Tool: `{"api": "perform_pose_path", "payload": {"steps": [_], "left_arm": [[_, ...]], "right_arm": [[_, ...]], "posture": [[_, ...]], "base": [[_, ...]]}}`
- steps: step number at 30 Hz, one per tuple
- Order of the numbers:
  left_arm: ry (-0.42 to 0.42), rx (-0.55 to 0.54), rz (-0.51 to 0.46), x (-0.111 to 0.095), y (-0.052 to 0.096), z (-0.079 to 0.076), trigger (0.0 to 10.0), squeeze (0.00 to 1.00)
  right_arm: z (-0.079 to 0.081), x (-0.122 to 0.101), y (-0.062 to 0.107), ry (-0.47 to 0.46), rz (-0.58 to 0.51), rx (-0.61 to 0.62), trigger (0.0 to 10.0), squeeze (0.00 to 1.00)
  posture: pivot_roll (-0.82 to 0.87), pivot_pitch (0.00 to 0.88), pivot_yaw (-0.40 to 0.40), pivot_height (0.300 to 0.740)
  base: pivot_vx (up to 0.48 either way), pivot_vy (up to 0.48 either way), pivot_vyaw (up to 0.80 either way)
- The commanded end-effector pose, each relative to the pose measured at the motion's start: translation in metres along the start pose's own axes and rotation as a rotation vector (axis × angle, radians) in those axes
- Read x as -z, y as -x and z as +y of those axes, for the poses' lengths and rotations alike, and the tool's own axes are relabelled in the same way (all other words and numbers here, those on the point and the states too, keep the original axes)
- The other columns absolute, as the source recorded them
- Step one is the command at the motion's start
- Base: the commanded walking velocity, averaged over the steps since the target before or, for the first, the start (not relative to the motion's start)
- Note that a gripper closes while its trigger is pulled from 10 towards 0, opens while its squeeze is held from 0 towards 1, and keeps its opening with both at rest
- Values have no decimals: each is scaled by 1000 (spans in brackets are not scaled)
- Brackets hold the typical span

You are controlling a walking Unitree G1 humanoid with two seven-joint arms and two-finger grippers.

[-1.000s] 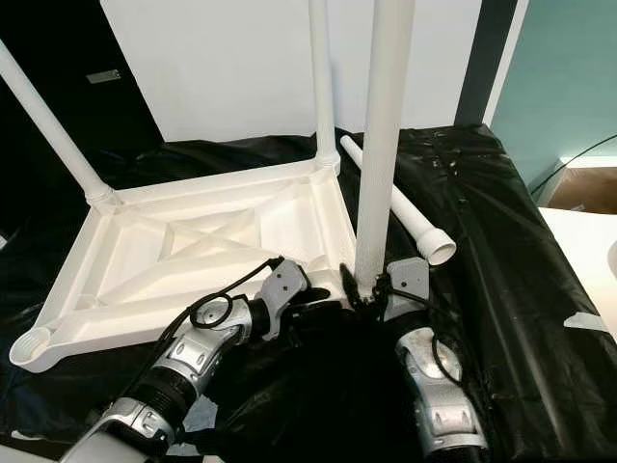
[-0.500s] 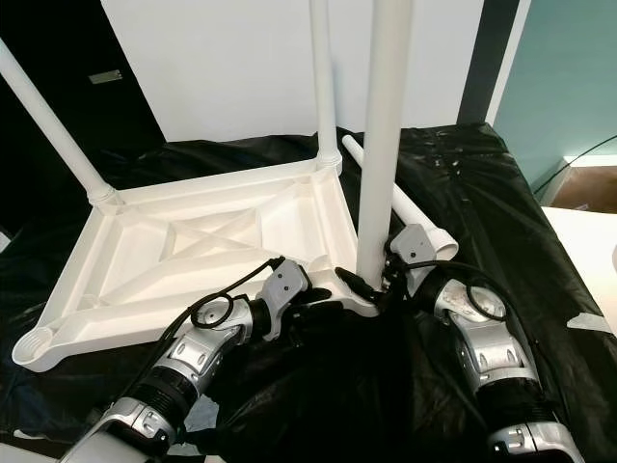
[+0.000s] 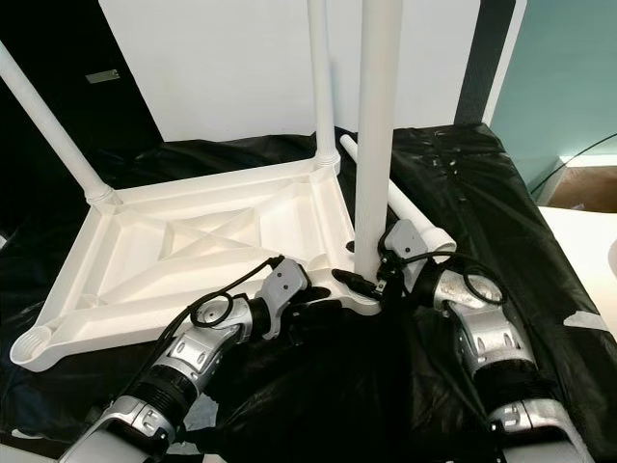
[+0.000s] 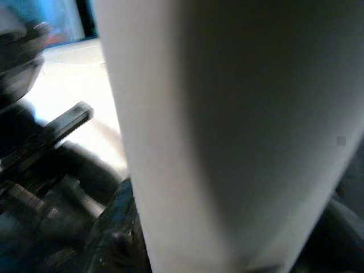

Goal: Building children table

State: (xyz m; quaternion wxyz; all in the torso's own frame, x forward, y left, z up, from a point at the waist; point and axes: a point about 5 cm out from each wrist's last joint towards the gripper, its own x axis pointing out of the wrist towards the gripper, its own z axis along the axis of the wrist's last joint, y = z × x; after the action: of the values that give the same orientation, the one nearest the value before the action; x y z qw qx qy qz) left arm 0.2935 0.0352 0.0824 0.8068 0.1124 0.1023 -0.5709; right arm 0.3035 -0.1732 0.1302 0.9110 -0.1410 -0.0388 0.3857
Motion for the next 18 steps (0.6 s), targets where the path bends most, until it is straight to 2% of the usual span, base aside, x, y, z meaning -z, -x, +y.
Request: {"api": "perform_pose_path", "payload": {"steps": [1,4,5,6,10,13,17,18], "left_arm": [[99,51,127,37,6,-14,10000,0],[104,50,128,38,6,-15,10000,0],[104,50,128,38,6,-15,10000,0],[110,50,130,39,6,-16,10000,0],[112,50,130,39,6,-16,10000,0],[103,50,130,38,6,-14,10000,0],[106,47,127,38,5,-14,10000,0],[109,45,125,38,4,-14,10000,0]], "right_arm": [[-9,16,16,-58,42,242,0,0],[3,20,21,-97,-2,442,0,0],[3,20,21,-97,-2,442,0,0],[21,18,18,-125,-27,519,0,0],[26,17,17,-136,-36,539,0,0],[28,15,16,-123,-48,636,0,0],[30,12,13,-116,-45,675,0,0],[31,11,11,-108,-38,658,1176,0]], "posture": [[-35,0,60,740],[-33,0,61,740],[-33,0,61,740],[-37,0,64,740],[-37,0,64,740],[-36,0,59,740],[-36,0,52,740],[-38,0,47,740]], "base": [[0,0,0],[0,0,0],[0,0,0],[0,0,0],[0,0,0],[0,0,0],[0,0,0],[0,0,0]]}}
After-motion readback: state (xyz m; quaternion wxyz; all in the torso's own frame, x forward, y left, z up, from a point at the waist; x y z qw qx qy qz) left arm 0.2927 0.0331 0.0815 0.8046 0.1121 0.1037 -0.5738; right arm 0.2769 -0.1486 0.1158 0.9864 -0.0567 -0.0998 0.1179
